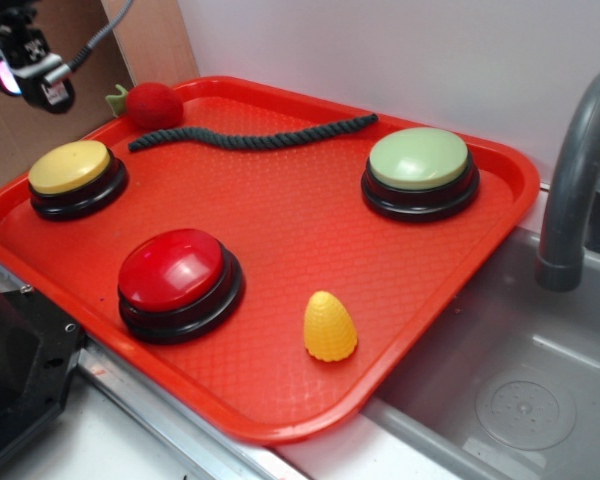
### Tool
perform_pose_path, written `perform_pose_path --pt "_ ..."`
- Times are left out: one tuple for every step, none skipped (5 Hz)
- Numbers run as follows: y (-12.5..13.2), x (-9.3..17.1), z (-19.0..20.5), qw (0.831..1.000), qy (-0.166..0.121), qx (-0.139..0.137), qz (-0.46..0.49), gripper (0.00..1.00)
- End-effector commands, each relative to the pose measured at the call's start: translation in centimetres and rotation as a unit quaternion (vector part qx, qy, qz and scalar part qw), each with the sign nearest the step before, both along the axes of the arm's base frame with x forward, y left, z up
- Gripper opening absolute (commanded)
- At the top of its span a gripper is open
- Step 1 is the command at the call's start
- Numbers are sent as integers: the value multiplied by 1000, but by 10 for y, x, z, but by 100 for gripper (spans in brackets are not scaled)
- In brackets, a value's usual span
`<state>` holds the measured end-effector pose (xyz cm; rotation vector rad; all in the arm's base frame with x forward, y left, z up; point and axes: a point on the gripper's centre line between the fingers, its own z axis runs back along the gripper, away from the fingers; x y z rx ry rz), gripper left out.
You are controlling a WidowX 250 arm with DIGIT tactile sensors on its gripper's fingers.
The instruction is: Push the yellow button.
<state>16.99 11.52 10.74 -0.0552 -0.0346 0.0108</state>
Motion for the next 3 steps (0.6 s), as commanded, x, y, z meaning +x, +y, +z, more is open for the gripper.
perform_pose_path --pt "17 11 -33 999 -15 39 13 100" --pt "17 14 -50 998 -25 61 14 100" --pt "10 15 -52 998 -20 60 24 100"
